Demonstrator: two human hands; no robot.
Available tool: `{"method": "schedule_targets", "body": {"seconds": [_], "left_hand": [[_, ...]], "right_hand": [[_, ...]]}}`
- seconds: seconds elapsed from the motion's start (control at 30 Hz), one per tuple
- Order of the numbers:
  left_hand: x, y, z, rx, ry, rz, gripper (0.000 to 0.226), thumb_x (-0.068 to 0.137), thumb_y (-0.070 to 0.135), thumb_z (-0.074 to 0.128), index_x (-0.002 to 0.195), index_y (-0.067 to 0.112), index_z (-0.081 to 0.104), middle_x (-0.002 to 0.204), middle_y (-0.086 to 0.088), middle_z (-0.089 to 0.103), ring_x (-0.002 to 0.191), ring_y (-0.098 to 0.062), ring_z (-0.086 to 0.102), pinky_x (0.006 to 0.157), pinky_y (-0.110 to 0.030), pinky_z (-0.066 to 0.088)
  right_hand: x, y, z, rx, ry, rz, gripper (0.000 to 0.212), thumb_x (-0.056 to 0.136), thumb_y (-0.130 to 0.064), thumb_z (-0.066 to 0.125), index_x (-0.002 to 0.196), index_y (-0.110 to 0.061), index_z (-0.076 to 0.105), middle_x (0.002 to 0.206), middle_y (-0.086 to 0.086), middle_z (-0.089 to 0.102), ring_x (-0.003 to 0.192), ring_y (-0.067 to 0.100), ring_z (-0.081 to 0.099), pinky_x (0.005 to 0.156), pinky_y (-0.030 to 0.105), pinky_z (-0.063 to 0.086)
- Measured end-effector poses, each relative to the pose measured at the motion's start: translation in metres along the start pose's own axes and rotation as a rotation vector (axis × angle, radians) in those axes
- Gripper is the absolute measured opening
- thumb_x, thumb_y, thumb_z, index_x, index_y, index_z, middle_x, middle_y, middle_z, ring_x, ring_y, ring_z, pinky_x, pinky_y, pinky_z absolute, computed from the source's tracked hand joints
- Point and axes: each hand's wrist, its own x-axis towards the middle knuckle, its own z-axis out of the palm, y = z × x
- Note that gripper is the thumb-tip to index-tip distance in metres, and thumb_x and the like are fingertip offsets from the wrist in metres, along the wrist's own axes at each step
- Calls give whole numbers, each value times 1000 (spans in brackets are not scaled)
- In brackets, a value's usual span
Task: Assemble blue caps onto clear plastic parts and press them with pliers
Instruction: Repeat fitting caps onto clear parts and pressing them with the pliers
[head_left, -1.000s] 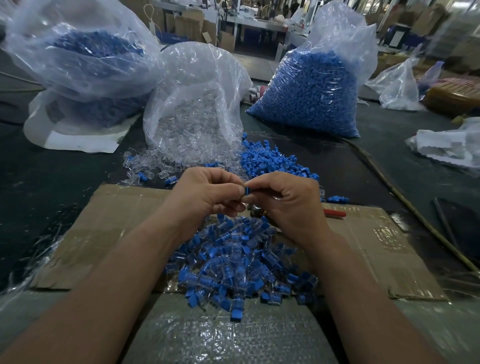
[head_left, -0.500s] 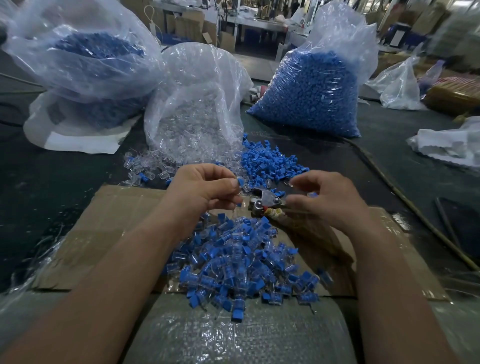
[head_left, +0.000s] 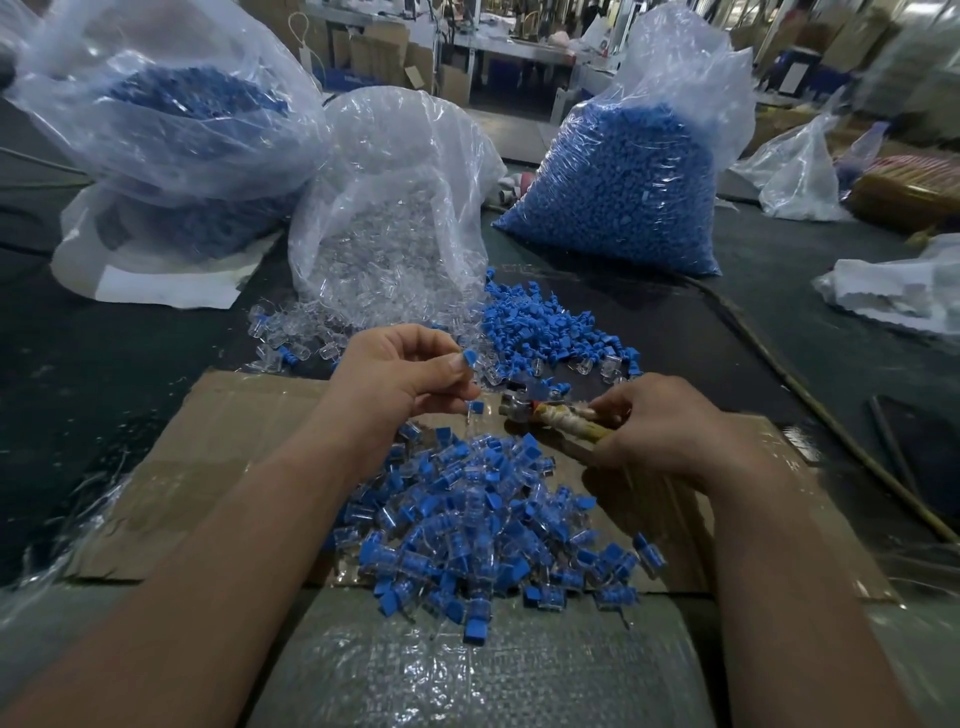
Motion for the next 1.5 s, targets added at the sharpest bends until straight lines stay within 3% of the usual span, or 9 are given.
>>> {"method": "schedule_targets", "body": {"seconds": [0.17, 0.27, 0.37, 0.47, 0.67, 0.93, 1.13, 1.3, 1.5], "left_hand": [[0, -1, -1, -10, 17, -1, 12, 82, -7, 55, 76, 3, 57, 58, -3, 64, 56, -13, 65, 52, -20, 54], [1, -2, -1, -3, 35, 20, 13, 82, -7, 54, 76, 3, 56, 57, -2, 65, 56, -13, 65, 52, -20, 54], [1, -3, -1, 23, 50, 66, 14, 83, -7, 54, 76, 5, 56, 57, -1, 66, 58, -12, 66, 54, -19, 54], [2, -4, 0, 58, 73, 112, 16, 83, -7, 54, 75, 7, 57, 58, 1, 66, 59, -11, 67, 55, -19, 54], [2, -7, 2, 136, 122, 216, 19, 84, -6, 56, 75, 11, 58, 60, 1, 66, 62, -10, 67, 58, -18, 54], [3, -7, 2, 170, 128, 265, 22, 83, -8, 56, 74, 12, 58, 58, 7, 66, 59, -6, 65, 57, -16, 52], [4, -8, 2, 185, 130, 273, 23, 82, -9, 56, 73, 13, 58, 57, 10, 66, 57, -2, 64, 55, -15, 52], [4, -8, 1, 209, 129, 276, 23, 82, -9, 56, 73, 12, 58, 57, 10, 66, 57, -2, 64, 55, -15, 52], [3, -8, 2, 218, 148, 279, 23, 82, -9, 56, 72, 12, 58, 58, 5, 64, 56, -2, 63, 56, -16, 53]], "right_hand": [[4, -5, 11, -175, 173, -27, 21, 74, -14, 61, 93, -24, 63, 80, -3, 57, 70, 12, 51, 52, 26, 38], [5, -1, 11, -146, 205, -41, 17, 76, -12, 59, 89, -23, 57, 82, -4, 52, 70, 10, 45, 51, 26, 32], [6, 0, 11, -104, 360, -143, 16, 78, -15, 59, 87, -24, 48, 84, -7, 42, 74, 11, 40, 53, 26, 27], [4, -9, 16, 67, 454, -252, 19, 83, -23, 61, 87, -28, 42, 80, -11, 46, 70, 10, 43, 57, 28, 29], [-1, -19, 23, 167, 390, -386, 18, 85, -26, 60, 91, -27, 43, 84, -9, 51, 72, 6, 46, 56, 27, 33], [-3, -23, 27, 167, 292, -401, 17, 85, -26, 59, 95, -25, 45, 87, -9, 49, 76, 6, 46, 62, 27, 41], [-1, -24, 28, 138, 283, -426, 17, 85, -24, 60, 95, -27, 45, 88, -14, 41, 76, 2, 41, 61, 20, 32], [0, -24, 29, 98, 279, -423, 12, 87, -26, 57, 92, -24, 46, 86, -11, 44, 74, 4, 40, 62, 23, 34], [-2, -29, 31, 83, 275, -403, 11, 87, -22, 57, 89, -26, 47, 85, -8, 50, 76, 8, 45, 70, 36, 45]]}}
